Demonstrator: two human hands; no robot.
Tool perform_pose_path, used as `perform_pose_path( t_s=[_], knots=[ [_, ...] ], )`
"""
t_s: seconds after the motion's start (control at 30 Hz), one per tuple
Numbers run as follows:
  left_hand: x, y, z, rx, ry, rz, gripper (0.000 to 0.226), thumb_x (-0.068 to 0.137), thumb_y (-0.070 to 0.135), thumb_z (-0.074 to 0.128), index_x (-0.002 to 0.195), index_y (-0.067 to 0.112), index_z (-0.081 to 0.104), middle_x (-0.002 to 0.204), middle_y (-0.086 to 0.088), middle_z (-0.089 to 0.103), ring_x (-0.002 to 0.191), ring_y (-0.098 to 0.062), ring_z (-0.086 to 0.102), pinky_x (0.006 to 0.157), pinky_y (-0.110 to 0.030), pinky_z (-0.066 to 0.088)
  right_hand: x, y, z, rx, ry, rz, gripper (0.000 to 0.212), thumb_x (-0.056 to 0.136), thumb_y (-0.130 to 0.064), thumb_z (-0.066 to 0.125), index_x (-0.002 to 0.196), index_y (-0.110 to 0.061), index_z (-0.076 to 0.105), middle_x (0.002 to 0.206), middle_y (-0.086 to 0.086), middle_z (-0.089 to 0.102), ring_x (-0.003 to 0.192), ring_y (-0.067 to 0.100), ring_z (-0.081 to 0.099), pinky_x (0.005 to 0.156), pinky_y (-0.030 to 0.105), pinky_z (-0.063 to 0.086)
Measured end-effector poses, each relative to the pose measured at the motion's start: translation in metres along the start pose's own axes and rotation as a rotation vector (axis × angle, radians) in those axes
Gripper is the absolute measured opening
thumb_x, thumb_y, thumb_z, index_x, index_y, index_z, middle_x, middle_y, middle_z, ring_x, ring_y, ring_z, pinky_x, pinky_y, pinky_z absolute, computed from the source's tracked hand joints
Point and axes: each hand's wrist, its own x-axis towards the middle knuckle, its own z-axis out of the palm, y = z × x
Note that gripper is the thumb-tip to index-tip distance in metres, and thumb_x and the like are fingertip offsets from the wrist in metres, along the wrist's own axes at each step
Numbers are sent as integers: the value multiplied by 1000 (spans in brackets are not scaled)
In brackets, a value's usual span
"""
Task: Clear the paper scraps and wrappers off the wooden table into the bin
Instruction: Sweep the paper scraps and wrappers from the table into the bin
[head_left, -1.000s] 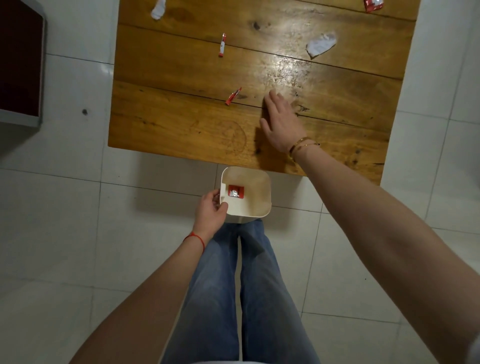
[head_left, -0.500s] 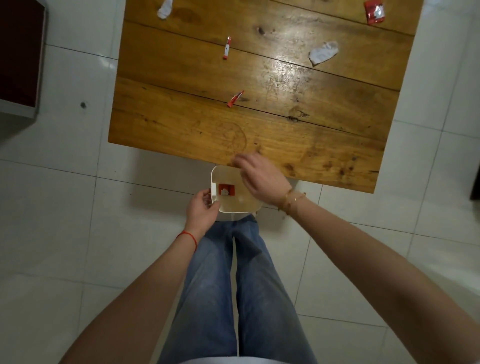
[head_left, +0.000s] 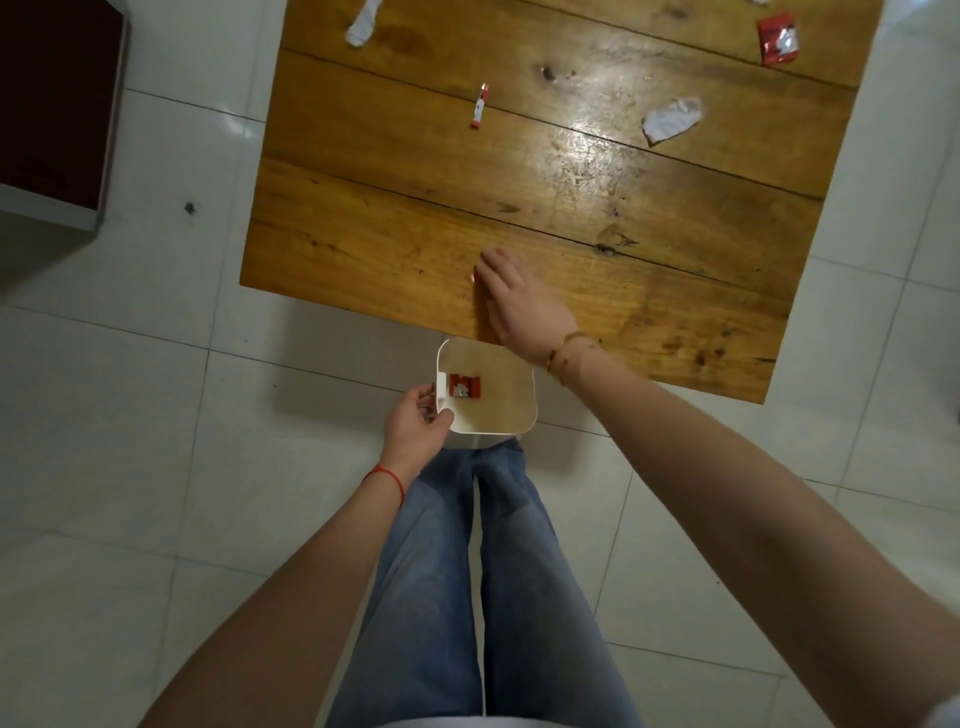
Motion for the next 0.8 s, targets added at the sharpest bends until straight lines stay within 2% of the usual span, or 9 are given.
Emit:
perform_pose_path(
  t_s=[0.07,0.13,0.17,0.23,0.33,0.43,0.57,0.67,0.8],
  knots=[
    [-4,0,-1,2,3,-3,43,83,4,63,125,6,54,111,-4,63,95,-13,59,78,-17,45,-32,-10,8,8,-12,-67,52,95,-18,44,144,-11,32,154,11,29,144,27,20,114,36,0],
    [-9,0,-1,10,13,4,43,82,4,63,124,5,54,112,-7,64,94,-13,59,71,-11,44,-64,-19,16,20,-72,-134,47,94,-16,46,140,-9,39,150,12,36,142,27,26,117,36,4],
    [-12,1,-2,12,20,8,43,82,4,63,124,4,55,113,-9,65,94,-14,60,70,-11,44,-78,-23,20,30,-108,-158,45,94,-17,45,138,-7,42,147,13,40,140,28,29,118,36,9],
    [-21,2,-3,14,21,16,43,82,3,63,124,3,54,115,-12,65,96,-16,61,78,-18,47,-104,-30,24,89,-139,-147,43,93,-18,45,134,-6,46,140,14,47,133,30,37,115,36,24],
    [-38,8,-8,35,4,36,45,82,3,63,125,3,54,115,-11,65,97,-16,60,87,-25,47,-131,-39,17,256,-31,16,39,92,-18,48,129,-7,51,130,11,53,120,27,47,103,36,38],
    [-62,19,-15,43,-26,63,45,81,4,63,125,4,54,113,-10,64,96,-17,60,88,-27,48,-154,-45,0,328,117,173,37,92,-18,49,128,-9,51,125,8,55,117,24,47,102,35,39],
    [-95,41,-26,98,-70,111,41,80,8,65,121,11,56,105,0,63,88,-9,59,80,-22,46,-186,-49,-32,377,249,340,37,94,-20,49,129,-9,50,124,7,56,118,19,46,103,31,38],
    [-118,60,-34,148,-86,174,39,79,9,65,118,11,58,106,-4,65,90,-13,60,84,-28,50,-212,-57,-57,439,336,419,33,94,-21,48,126,-13,52,120,4,57,113,16,48,97,28,41],
    [-146,85,-44,229,-123,272,41,80,12,67,120,13,57,106,1,62,90,-8,58,70,-17,46,-247,-71,-82,497,431,551,30,94,-24,47,123,-17,54,117,1,60,109,11,50,90,21,36]
  ],
)
